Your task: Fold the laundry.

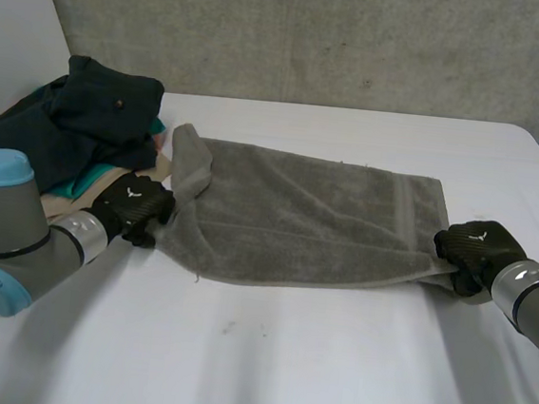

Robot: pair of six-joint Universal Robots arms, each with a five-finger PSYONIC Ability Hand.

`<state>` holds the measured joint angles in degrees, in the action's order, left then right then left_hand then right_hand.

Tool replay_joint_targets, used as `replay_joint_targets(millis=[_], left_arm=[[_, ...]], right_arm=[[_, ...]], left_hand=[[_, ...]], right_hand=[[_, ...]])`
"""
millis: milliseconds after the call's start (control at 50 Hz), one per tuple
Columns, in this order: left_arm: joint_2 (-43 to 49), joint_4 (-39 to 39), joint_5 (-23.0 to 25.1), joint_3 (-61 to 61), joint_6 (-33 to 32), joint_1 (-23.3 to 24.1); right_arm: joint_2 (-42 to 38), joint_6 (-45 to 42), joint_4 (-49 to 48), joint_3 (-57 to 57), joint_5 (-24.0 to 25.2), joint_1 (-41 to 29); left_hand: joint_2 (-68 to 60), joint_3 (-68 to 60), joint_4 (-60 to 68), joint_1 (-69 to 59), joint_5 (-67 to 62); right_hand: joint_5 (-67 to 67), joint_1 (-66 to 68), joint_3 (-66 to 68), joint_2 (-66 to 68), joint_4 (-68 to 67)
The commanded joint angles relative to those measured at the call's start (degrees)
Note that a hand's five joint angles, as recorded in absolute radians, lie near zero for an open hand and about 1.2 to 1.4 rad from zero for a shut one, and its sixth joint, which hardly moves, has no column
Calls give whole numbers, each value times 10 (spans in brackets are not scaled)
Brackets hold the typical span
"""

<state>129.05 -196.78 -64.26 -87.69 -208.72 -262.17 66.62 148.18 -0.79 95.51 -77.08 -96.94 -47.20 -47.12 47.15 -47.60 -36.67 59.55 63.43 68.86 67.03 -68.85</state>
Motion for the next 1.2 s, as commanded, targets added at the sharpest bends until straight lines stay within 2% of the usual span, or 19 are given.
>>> replay_joint_targets(millis=[20,40,160,240,320,340,400,480,540,600,700,780,860,900,940,1000,1020,1120,1200], left_arm=[[21,0,-1,23,-8,10],[22,0,-2,25,-11,10],[7,10,-24,21,-38,24],[-76,53,-79,-19,-71,46],[-179,111,-132,-99,-124,63],[-221,132,-151,-134,-145,72],[-277,164,-178,-184,-169,83],[-325,224,-229,-241,-187,97],[-328,262,-253,-258,-183,116],[-322,271,-261,-255,-184,132],[-260,253,-261,-196,-185,132],[-193,221,-261,-106,-190,137],[-123,171,-268,29,-194,138],[-90,141,-277,129,-194,138],[-79,107,-277,220,-194,139],[-78,54,-272,287,-190,138],[-81,7,-268,317,-187,137],[-94,-110,-259,343,-185,140],[-99,-97,-259,331,-180,138]], right_arm=[[0,0,0,1,0,0],[0,-1,0,1,0,0],[3,-5,0,1,-3,2],[42,-30,14,-2,-4,0],[92,-120,76,7,-4,2],[104,-171,108,19,-10,3],[118,-248,165,38,-16,13],[138,-371,261,77,-61,46],[140,-395,281,82,-78,50],[140,-385,271,81,-83,49],[133,-354,221,61,-81,44],[80,-333,155,14,-91,39],[32,-320,113,-79,-107,8],[17,-302,89,-166,-127,-13],[12,-282,54,-246,-142,-26],[15,-251,-22,-324,-141,-33],[15,-243,-45,-335,-140,-35],[26,-213,-176,-346,-129,-35],[35,-208,-184,-342,-123,-34]], left_hand=[[-263,-264,264,-259,-269],[-326,-327,326,-322,-331],[-328,-329,329,-324,-333],[-328,-329,329,-324,-333],[-328,-329,329,-324,-333],[-328,-329,329,-324,-333],[-328,-329,329,-324,-333],[-328,-329,329,-324,-333],[-328,-329,329,-324,-333],[-328,-329,329,-324,-333],[-328,-329,329,-324,-333],[-328,-329,329,-324,-333],[-328,-329,329,-324,-333],[-328,-329,329,-324,-333],[-328,-329,329,-324,-333],[-328,-329,329,-324,-333],[-328,-329,329,-324,-333],[-328,-329,329,-324,-333],[-328,-329,329,-324,-333]], right_hand=[[104,166,111,130,-111],[104,166,111,130,-111],[104,166,111,130,-111],[104,166,111,130,-111],[104,166,111,130,-111],[104,166,111,130,-111],[104,166,111,130,-111],[104,166,111,130,-111],[104,166,111,130,-111],[104,166,111,130,-111],[104,166,111,130,-111],[104,166,111,130,-111],[104,166,111,130,-111],[104,166,111,130,-111],[104,166,111,130,-111],[104,166,111,130,-111],[104,166,111,130,-111],[104,166,111,130,-111],[104,166,111,130,-111]])
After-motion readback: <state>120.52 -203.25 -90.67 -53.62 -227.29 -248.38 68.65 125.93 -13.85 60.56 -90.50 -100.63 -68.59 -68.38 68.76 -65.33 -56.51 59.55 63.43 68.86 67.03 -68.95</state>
